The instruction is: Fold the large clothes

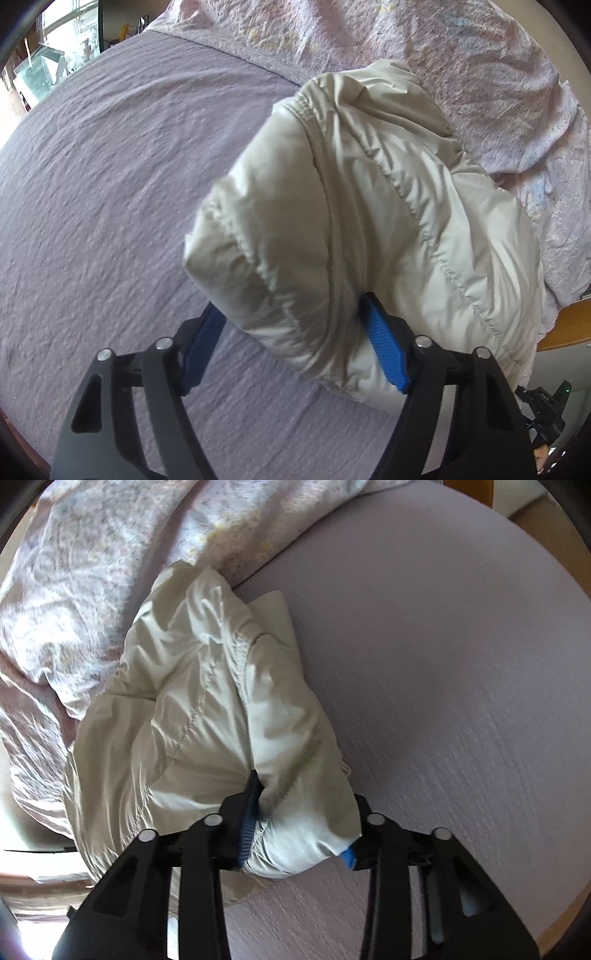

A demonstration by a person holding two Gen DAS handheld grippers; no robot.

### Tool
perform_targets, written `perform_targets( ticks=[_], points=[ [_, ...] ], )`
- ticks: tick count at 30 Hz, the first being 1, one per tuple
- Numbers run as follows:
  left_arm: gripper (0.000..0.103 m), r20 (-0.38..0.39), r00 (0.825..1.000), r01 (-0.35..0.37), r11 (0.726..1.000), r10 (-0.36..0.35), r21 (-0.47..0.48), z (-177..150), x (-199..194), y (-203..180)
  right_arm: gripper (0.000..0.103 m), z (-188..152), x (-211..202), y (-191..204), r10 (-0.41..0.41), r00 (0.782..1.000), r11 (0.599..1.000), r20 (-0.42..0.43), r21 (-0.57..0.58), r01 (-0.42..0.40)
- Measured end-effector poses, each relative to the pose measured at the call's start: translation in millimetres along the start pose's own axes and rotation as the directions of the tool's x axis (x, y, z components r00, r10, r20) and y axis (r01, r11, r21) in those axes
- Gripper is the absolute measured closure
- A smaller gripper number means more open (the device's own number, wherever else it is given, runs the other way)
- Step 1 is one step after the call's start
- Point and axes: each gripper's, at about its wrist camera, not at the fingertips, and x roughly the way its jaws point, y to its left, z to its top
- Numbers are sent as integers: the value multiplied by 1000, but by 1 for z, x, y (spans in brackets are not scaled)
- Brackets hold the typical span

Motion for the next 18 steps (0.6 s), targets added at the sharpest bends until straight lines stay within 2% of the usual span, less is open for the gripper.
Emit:
perform_targets(
  ticks=[5, 10, 13, 18],
  points=[
    [49, 16, 1000, 23, 1000, -23, 0, -4, -2, -6, 75, -3, -2, 14, -27, 999, 999, 18, -25, 28],
    [70, 45, 998, 42, 999, -42, -12, -5, -9, -4, 78, -9, -7, 24, -42, 999, 998, 34, -36, 43],
    [77, 59, 997, 44, 999, -44, 4, -5, -14, -9, 79, -12, -5, 34, -48, 998, 998, 41, -47, 50],
    [81, 72, 997, 13, 999, -15, 35, 0, -21, -14, 80, -14, -5, 40, -43, 998, 998, 48, -52, 45]
  ],
)
